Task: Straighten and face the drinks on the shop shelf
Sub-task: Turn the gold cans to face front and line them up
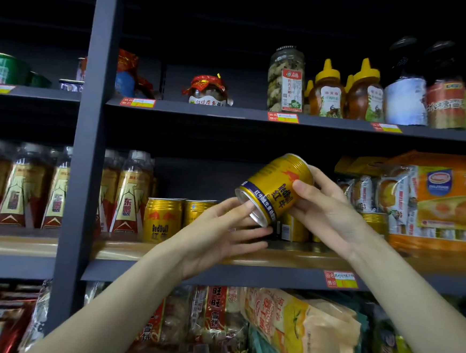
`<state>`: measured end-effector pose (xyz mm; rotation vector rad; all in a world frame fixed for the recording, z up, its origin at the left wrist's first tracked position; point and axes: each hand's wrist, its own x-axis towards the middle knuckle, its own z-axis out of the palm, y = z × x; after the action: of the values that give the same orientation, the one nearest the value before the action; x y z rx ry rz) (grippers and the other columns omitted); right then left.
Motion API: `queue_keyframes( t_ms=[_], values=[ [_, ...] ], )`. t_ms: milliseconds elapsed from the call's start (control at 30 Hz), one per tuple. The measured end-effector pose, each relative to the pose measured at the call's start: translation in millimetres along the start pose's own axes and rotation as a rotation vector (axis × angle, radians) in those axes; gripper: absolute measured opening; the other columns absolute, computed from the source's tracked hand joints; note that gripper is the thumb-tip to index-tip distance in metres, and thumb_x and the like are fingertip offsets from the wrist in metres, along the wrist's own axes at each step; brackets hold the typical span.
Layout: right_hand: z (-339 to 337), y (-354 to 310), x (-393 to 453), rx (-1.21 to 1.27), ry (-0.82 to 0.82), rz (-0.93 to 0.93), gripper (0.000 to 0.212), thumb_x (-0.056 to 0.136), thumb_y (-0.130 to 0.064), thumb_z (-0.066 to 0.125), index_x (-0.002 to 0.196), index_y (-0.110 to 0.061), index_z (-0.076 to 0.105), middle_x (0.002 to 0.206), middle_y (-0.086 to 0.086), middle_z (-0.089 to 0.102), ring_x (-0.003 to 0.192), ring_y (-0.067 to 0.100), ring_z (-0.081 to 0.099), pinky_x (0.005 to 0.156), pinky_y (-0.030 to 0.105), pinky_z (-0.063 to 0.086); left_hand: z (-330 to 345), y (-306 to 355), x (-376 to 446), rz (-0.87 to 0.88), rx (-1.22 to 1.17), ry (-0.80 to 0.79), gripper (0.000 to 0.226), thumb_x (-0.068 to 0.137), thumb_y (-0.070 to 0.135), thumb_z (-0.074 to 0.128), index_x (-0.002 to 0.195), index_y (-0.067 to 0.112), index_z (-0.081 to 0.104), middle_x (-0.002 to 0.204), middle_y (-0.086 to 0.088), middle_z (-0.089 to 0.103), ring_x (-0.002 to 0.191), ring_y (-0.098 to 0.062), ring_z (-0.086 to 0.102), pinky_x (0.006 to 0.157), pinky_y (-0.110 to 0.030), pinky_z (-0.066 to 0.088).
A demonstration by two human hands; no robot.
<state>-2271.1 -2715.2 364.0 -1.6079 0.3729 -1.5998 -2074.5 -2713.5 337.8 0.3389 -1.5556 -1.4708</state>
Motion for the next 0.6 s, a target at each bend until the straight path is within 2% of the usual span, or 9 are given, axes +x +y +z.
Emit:
queue_keyframes(
  t_ms=[133, 233, 333, 400, 500, 600],
  values=[
    [-1, -3, 0, 0.017, -0.046, -0.044, 0.076, 0.044, -0.027, 0.093, 0.113, -0.017, 0.063, 0.114, 0.010, 0.064, 0.105, 0.024, 0.066, 0.079, 0.032, 0.055, 0, 9, 0, -0.077, -0.279, -0.079, 0.051, 0.084, 0.032, 0.061, 0.127, 0.006, 0.049, 0.119, -0.032, 0.058, 0.105, -0.041, 0.061, 0.082, -0.043, 0.056],
    [-2, -4, -3, -0.030, -0.067, -0.034, 0.061, 0.057, -0.020, 0.085, 0.113, -0.017, 0.062, 0.109, 0.007, 0.066, 0.106, 0.023, 0.064, 0.081, 0.031, 0.055, 1, 10, 2, -0.021, -0.238, -0.037, 0.055, 0.079, 0.033, 0.064, 0.125, 0.005, 0.050, 0.122, -0.030, 0.054, 0.102, -0.041, 0.063, 0.077, -0.038, 0.058],
    [1, -7, -6, -0.141, -0.025, 0.069, 0.053, 0.072, -0.013, 0.067, 0.124, -0.018, 0.055, 0.119, 0.012, 0.063, 0.108, 0.028, 0.064, 0.086, 0.038, 0.056, 2, 3, 6, 0.223, 0.045, 0.125, 0.052, 0.074, 0.019, 0.067, 0.123, 0.014, 0.050, 0.117, -0.015, 0.058, 0.096, -0.028, 0.068, 0.075, -0.033, 0.058],
    [4, -5, -8, -0.104, -0.022, 0.153, 0.053, 0.074, -0.016, 0.066, 0.126, -0.019, 0.054, 0.120, 0.014, 0.062, 0.105, 0.031, 0.066, 0.086, 0.040, 0.056, -4, -2, 8, 0.406, 0.449, 0.228, 0.056, 0.076, 0.014, 0.071, 0.125, 0.024, 0.048, 0.116, -0.003, 0.057, 0.099, -0.017, 0.065, 0.078, -0.029, 0.057],
    [12, 1, -9, -0.096, 0.057, 0.166, 0.056, 0.070, -0.022, 0.069, 0.124, -0.018, 0.054, 0.117, 0.012, 0.062, 0.103, 0.029, 0.066, 0.080, 0.041, 0.058, -10, -9, 10, 0.572, 0.788, 0.175, 0.061, 0.074, 0.009, 0.075, 0.124, 0.029, 0.046, 0.122, 0.002, 0.051, 0.109, -0.006, 0.057, 0.081, -0.025, 0.056],
    [14, 7, -8, -0.142, 0.138, 0.091, 0.061, 0.062, -0.021, 0.074, 0.120, -0.020, 0.055, 0.113, 0.010, 0.062, 0.100, 0.025, 0.066, 0.075, 0.039, 0.058, -13, -11, 16, 0.626, 0.961, 0.130, 0.063, 0.072, 0.009, 0.077, 0.120, 0.031, 0.041, 0.123, 0.001, 0.045, 0.114, -0.010, 0.053, 0.085, -0.031, 0.055]
  ],
)
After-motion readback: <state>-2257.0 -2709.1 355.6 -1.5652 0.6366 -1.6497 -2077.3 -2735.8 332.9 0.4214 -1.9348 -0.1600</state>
